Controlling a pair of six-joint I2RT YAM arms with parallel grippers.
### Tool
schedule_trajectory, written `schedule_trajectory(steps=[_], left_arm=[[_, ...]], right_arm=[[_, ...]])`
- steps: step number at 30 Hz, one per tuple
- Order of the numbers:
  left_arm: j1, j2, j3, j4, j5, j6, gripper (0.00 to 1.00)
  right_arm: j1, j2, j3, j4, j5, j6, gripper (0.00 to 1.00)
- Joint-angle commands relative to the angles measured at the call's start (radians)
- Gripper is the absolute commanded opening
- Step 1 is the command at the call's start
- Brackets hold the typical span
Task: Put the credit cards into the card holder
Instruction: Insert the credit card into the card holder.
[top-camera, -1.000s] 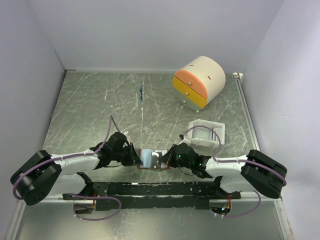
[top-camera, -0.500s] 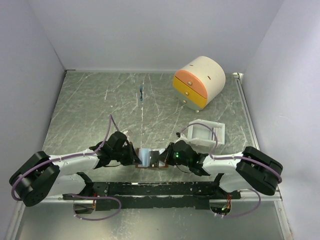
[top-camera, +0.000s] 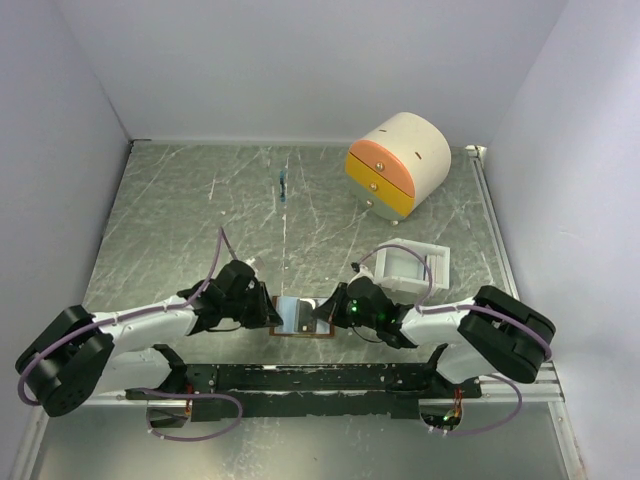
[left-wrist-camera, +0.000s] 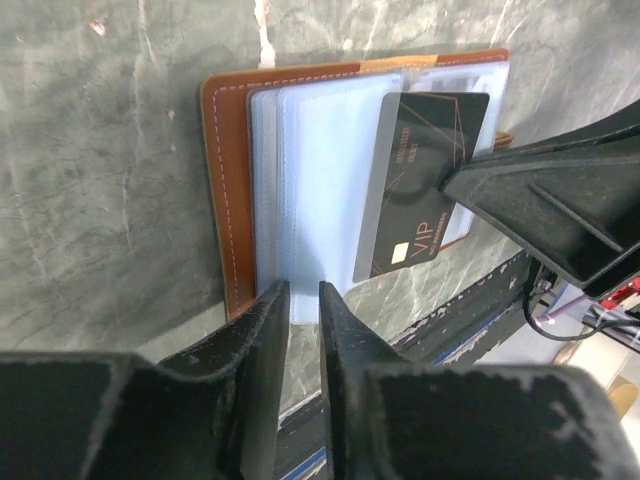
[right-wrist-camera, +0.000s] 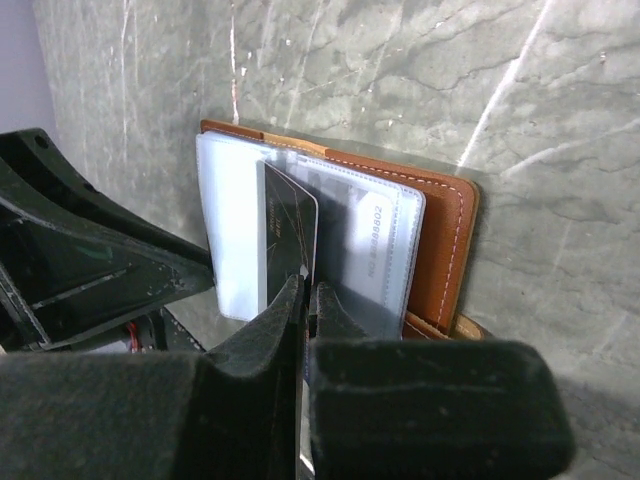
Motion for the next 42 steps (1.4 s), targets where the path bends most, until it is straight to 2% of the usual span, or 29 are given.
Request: schedule_trajectory(steps=[1,5,8,18,26,30,42], left_arm=[[-0.006,-0.038,0.070,-0.132,-0.103,0.023,0.33],[-0.006,-0.061,0.131,-0.236,-0.182,0.026,0.42],[-0.006,-0.063,0.148,-0.275,-0.222,0.032,0.44],[-0.006,0.010,0.126,-0.223,-0.225,0.046,0.46],[-0.005,0.002,0.086,-0.153,-0.189,0.042,0.42],[-0.006,0.017,0.084,-0.133,-0.172,0.045,0.41],[-0.006,0.003,0.061,-0.080,-0.122,0.020,0.38]], right_arm=[[-0.002,0.030,-0.012,0.001,-0.030,-0.019,0.00],[-0.002,0.035,-0.007,-0.013,-0.036,-0.030,0.00],[-0.003,0.042,0.004,-0.025,-0.039,-0.041,0.00],[-0.003,0.102,0.079,-0.076,-0.067,-0.081,0.00],[-0.003,0.091,0.155,-0.206,-0.040,-0.123,0.13],[-0.001,0.089,0.199,-0.300,-0.016,-0.151,0.23],[0.054,0.095,0.233,-0.314,-0.004,-0.130,0.29]])
